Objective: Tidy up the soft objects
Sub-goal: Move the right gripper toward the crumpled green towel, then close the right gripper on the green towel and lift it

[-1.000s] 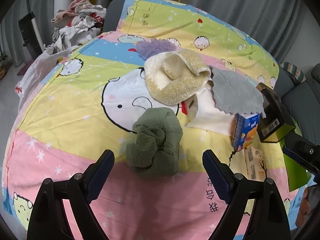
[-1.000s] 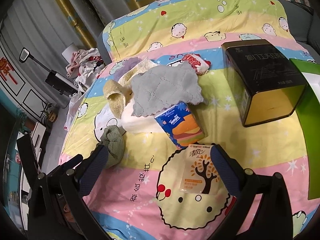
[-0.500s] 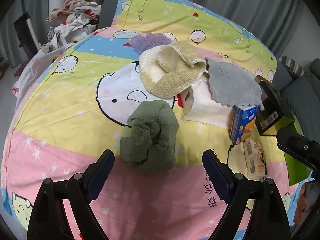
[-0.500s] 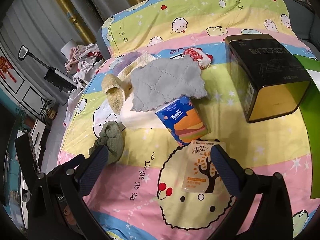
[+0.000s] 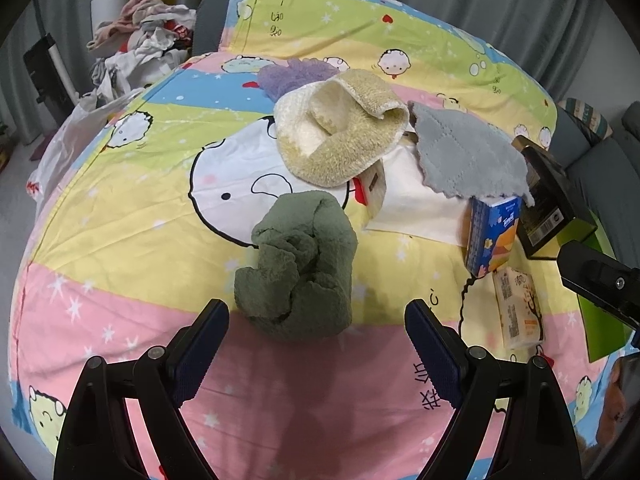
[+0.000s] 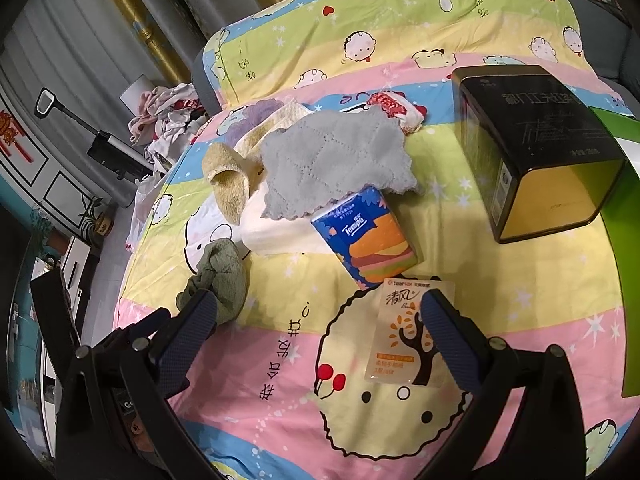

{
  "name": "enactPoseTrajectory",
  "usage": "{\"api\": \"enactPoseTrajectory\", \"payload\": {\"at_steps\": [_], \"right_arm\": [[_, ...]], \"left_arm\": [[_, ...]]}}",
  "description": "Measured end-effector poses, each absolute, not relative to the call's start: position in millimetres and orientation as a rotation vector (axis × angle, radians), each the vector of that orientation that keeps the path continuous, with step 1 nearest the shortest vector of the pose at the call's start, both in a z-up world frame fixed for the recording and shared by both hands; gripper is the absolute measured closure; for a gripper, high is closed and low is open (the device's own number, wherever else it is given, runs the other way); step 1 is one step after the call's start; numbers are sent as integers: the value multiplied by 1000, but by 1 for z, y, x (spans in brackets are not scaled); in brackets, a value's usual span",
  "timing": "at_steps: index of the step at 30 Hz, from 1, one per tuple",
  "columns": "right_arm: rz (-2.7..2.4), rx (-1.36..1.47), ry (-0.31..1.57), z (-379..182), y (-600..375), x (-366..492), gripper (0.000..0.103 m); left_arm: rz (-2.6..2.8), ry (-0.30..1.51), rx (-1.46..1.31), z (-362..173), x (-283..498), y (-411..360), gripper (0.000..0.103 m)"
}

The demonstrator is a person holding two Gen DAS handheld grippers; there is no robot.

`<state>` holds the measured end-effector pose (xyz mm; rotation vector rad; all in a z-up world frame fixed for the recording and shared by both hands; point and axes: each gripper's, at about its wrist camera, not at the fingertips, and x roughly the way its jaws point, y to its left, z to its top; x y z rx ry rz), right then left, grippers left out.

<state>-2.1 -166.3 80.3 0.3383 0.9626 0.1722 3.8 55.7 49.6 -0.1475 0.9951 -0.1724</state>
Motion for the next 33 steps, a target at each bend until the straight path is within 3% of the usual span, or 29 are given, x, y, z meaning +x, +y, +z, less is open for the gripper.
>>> {"api": "enactPoseTrajectory", "payload": {"at_steps": [13,19,33], "right_arm": [[185,341,970,80,-164,-2,7],[222,354,970,79,-158,-2,19],[407,463,1088,56,-121,27,18]], "left_arm": [[-195,1000,-160,49,3,54,13],[-212,995,-171,51,2,53,13],[-189,1048,-245,44,10,65,13]]}}
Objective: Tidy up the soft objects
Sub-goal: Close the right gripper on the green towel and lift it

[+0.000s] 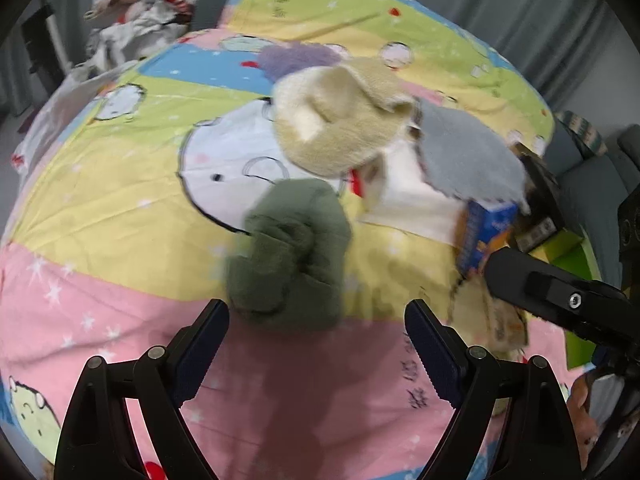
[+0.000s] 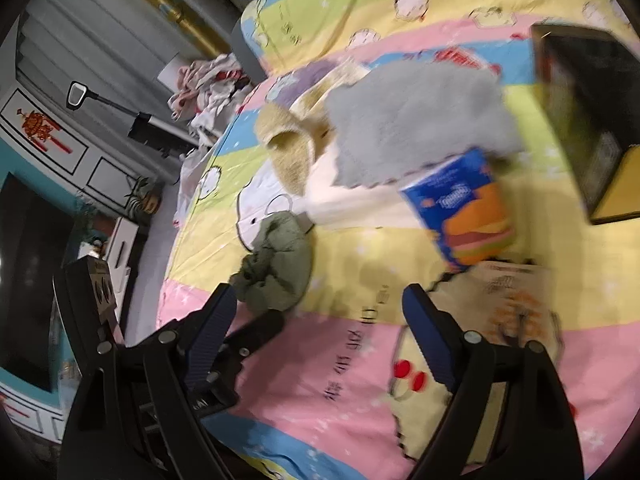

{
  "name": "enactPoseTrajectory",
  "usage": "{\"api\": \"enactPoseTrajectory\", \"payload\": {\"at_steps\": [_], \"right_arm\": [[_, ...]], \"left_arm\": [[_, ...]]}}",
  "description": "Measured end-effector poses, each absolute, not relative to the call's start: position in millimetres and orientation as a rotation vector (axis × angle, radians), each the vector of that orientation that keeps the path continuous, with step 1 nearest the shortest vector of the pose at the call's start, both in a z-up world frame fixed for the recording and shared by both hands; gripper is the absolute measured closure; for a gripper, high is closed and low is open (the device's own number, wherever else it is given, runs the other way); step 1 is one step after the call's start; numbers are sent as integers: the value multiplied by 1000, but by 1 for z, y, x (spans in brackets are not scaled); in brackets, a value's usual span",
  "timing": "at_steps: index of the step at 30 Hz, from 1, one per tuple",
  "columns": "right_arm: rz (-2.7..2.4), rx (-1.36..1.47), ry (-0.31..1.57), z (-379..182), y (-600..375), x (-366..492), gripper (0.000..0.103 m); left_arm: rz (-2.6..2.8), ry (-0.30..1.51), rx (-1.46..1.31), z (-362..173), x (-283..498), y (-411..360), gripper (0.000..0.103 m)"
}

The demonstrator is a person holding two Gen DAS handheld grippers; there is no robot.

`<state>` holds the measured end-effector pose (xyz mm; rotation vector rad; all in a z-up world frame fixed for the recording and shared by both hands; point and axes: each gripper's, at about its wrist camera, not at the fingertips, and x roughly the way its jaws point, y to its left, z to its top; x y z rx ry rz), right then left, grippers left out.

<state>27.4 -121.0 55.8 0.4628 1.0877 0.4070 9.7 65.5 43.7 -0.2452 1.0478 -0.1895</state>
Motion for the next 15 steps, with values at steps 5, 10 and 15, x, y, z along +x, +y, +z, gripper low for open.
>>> {"api": "enactPoseTrajectory", "payload": {"at_steps": [5,10,15], "right_arm": [[500,425,1149,42,-81,55,18],[533,439,1269,6,-50,78,40],[596,478,1250,-2,-49,75,68]], "left_arm": [[-101,1073,-297,36,19,81,13],[-71,1123,-303,21,31,88,38],[-101,1101,-212,25,30,69,69]]}}
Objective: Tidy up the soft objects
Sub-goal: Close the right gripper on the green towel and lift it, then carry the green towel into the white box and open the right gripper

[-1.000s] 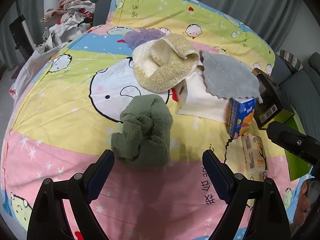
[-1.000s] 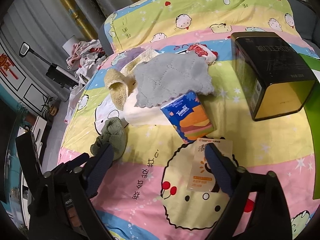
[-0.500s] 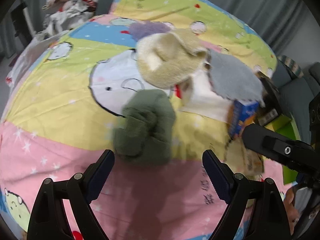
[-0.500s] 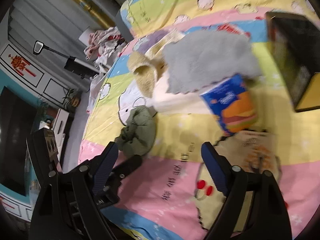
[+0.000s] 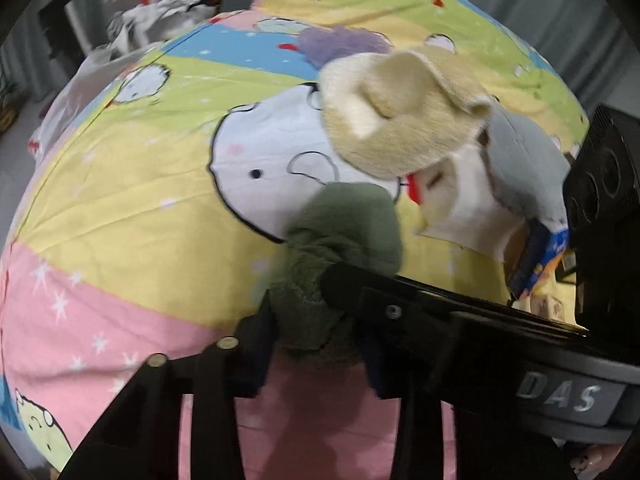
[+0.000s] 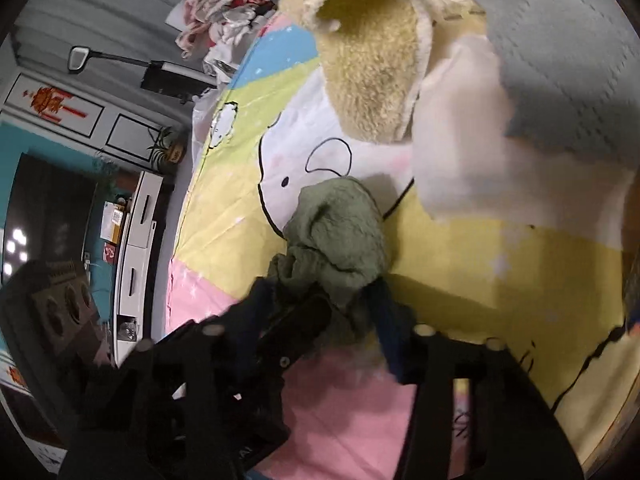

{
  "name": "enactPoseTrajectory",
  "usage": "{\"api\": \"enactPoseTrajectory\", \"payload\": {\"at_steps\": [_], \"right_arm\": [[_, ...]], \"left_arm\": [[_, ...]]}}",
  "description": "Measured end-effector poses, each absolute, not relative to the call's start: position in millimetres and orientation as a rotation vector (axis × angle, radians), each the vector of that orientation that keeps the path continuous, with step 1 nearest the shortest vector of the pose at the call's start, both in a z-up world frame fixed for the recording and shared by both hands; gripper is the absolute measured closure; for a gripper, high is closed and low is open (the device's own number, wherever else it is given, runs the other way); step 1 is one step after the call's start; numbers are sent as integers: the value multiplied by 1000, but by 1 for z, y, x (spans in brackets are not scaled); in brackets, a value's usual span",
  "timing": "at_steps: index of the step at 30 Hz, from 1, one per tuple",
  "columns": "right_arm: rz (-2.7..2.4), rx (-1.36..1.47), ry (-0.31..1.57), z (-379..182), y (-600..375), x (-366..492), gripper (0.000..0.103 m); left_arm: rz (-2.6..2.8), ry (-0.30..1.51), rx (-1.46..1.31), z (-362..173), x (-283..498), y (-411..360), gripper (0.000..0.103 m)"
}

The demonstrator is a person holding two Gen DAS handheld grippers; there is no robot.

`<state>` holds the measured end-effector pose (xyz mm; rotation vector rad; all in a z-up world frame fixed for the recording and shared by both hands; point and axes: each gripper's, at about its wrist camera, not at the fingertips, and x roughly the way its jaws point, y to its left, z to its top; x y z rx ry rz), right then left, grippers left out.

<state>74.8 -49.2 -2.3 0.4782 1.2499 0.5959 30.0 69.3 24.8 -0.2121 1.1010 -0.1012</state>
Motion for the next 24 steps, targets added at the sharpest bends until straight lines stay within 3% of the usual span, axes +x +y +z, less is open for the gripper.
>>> {"api": "enactPoseTrajectory", "payload": {"at_steps": [4,12,24], "right_arm": [[586,514,1197,9,-67,65,73],[517,493,993,78,-128,18,72],[223,569,640,144,-298,-59,70]], "left_arm": [[-149,1064,-188,37,24,51,80],[-310,885,-149,95,-8,0,80],[-636,638,36,162,-38,-165,80]]}}
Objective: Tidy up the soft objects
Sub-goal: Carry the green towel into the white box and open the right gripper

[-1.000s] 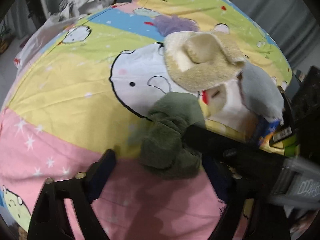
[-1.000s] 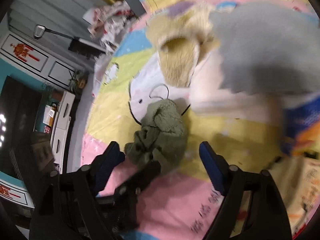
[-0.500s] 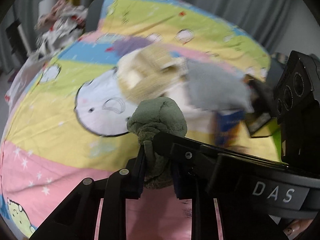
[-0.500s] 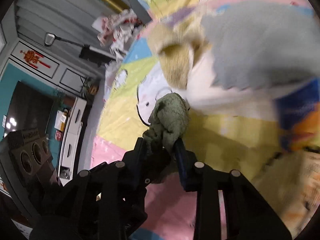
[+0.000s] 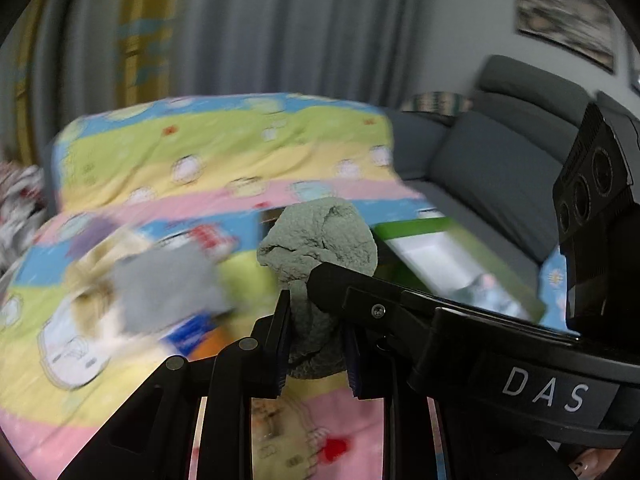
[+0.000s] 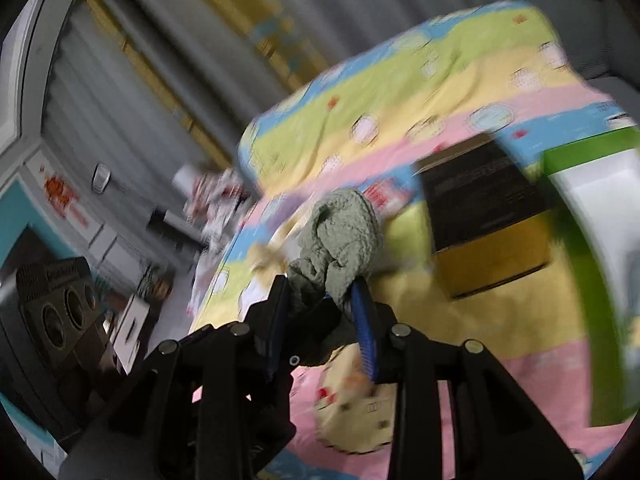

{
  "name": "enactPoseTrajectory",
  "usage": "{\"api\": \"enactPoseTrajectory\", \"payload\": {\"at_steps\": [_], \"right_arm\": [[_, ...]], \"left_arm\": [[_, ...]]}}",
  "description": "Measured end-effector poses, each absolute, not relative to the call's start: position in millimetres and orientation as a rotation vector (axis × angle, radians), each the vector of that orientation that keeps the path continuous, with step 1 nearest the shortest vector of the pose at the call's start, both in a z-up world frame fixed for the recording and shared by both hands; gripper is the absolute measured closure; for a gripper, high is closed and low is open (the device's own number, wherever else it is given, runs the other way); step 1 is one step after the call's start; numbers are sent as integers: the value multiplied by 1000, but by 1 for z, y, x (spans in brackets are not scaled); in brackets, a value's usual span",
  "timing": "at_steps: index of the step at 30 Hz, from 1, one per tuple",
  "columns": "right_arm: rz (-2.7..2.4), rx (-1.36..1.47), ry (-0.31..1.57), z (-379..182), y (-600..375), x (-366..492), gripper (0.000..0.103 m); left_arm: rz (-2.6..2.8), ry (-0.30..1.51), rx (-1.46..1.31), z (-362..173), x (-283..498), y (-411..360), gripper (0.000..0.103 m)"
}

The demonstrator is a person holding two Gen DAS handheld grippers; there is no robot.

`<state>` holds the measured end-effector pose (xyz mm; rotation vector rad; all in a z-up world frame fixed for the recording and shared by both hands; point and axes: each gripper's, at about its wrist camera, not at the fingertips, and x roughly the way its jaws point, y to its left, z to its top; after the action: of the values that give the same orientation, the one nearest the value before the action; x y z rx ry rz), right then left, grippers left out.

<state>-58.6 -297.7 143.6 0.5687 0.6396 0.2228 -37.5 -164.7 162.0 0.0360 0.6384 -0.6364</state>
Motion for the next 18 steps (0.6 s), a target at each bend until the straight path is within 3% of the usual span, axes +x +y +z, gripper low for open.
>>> {"api": "enactPoseTrajectory", "payload": {"at_steps": [10,18], "right_arm": [[-57,706,540,133,-414,-100,70],[-242,774,532,117,-449,-116,70]], "left_arm": [[-893,637,95,149,-35,-288,80],[-987,683,119,130,-39,-341,80]]}}
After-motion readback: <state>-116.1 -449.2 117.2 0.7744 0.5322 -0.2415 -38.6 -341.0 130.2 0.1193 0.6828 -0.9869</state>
